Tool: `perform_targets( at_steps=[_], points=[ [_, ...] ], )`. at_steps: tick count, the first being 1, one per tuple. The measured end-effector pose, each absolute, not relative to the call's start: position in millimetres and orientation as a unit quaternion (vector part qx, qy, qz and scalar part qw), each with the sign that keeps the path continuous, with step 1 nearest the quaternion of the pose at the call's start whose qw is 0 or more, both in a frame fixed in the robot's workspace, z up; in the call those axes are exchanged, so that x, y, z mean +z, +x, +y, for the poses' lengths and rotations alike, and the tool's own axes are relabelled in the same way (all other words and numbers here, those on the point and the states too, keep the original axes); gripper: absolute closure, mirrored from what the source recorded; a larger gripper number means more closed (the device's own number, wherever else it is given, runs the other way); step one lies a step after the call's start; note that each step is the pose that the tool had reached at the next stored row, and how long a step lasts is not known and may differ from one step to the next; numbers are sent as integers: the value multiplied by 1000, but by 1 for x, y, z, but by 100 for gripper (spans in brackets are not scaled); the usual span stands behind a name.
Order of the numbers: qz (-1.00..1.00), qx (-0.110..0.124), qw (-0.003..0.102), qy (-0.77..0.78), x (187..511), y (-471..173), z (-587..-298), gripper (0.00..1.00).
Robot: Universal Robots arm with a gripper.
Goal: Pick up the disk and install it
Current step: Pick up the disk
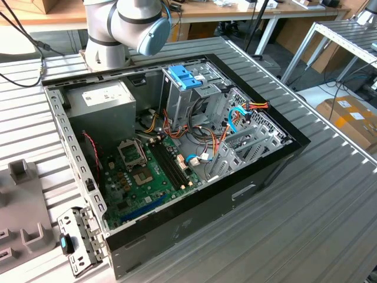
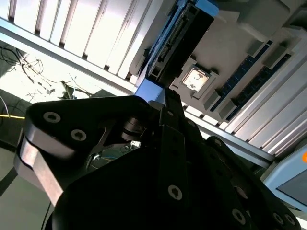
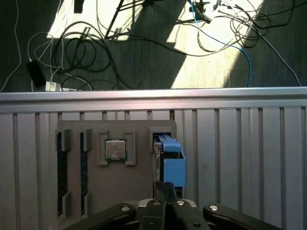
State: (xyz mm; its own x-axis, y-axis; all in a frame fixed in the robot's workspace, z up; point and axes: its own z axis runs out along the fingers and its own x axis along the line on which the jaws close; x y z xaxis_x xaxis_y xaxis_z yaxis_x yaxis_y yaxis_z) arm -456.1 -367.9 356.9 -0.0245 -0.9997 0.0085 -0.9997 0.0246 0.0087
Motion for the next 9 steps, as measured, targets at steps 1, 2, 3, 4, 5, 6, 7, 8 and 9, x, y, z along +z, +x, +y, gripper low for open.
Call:
perform_targets(
  at_steps=[1,2,3,4,5,6,7,8,9],
  points=[
    [-716,0,6,698,357,-456,-368,89],
    [-716,0,6,698,357,-456,-368,89],
    [-716,0,6,698,357,-455,-368,89],
    [-716,0,6,699,357,-453,-368,89],
    [-715,0,6,699,357,-451,-368,89],
    [-715,0,6,699,357,-449,-368,89],
    [-715,0,6,699,357,-447,-368,89],
    [-715,0,6,699,357,-442,-368,89],
    [-715,0,6,699,357,-439,-368,89]
  ],
)
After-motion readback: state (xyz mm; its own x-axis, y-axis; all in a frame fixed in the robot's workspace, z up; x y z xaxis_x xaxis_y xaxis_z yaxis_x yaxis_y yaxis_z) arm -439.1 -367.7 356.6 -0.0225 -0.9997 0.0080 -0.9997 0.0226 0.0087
